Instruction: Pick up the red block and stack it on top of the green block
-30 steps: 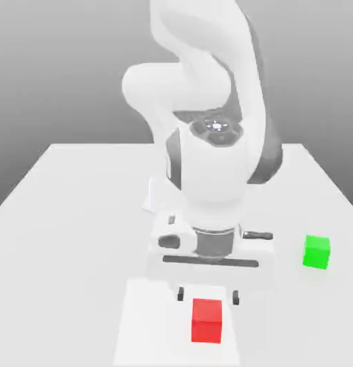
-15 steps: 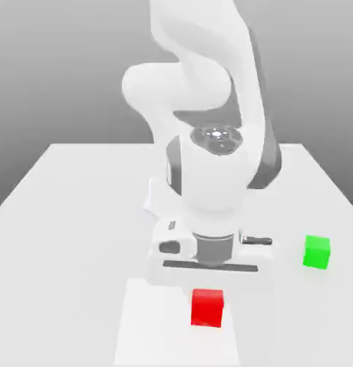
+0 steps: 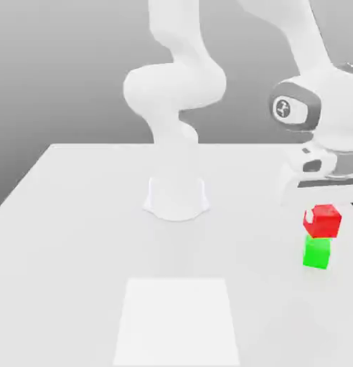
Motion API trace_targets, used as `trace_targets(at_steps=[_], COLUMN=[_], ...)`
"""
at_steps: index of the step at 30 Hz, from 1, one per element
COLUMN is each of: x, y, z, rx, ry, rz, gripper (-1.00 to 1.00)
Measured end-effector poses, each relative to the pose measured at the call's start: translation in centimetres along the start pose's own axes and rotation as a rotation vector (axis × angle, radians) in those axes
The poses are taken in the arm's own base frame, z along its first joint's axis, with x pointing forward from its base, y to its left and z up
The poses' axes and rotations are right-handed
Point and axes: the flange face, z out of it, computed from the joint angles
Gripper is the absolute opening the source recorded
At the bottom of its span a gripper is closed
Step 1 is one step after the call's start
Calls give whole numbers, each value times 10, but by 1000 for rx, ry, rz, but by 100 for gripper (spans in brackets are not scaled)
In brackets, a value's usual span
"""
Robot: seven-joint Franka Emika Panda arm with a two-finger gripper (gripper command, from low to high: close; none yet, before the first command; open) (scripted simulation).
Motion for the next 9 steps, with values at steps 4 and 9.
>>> trace_targets(at_steps=[4, 9], x=[-7, -7], y=[0, 2], z=[33, 58], rx=[1, 0], ry=[5, 2], rz=[-2, -2], gripper=[-100, 100])
